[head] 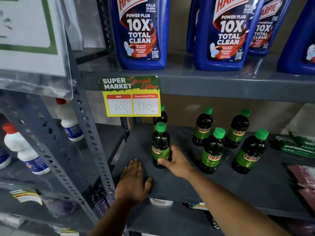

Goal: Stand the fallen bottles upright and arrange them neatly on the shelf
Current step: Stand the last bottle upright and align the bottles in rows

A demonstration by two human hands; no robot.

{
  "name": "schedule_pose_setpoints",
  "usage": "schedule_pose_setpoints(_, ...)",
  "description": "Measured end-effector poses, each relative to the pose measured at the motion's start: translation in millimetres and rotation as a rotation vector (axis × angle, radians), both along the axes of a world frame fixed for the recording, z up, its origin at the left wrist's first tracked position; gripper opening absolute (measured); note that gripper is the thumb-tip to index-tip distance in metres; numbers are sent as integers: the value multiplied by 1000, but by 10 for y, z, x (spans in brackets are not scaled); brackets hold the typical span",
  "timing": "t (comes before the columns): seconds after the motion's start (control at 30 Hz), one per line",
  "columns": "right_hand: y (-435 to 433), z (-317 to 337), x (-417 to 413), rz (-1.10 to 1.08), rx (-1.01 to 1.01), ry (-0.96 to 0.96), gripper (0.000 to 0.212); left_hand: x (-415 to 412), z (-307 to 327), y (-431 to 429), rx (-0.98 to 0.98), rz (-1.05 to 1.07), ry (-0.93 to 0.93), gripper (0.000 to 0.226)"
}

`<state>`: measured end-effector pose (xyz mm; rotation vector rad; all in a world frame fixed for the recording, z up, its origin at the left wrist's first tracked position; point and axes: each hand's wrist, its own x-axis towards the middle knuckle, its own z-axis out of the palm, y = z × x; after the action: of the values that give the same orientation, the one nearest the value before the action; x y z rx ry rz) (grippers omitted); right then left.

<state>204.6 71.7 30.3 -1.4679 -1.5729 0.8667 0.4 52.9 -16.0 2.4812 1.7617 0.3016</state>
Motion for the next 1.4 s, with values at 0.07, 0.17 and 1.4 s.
schedule_pose_setpoints(0.07,21,23,101,40,-61,-14,68,-5,-9,7,-1,-1,-1,90)
schedule_pose_setpoints(0.17,45,58,164,80,-108,-41,75,-6,-14,26,8,-2,-6,91)
schedule_pose_setpoints(1.4,-914,-212,935,-709,196,118,78,8,4,33,-2,7,70,95)
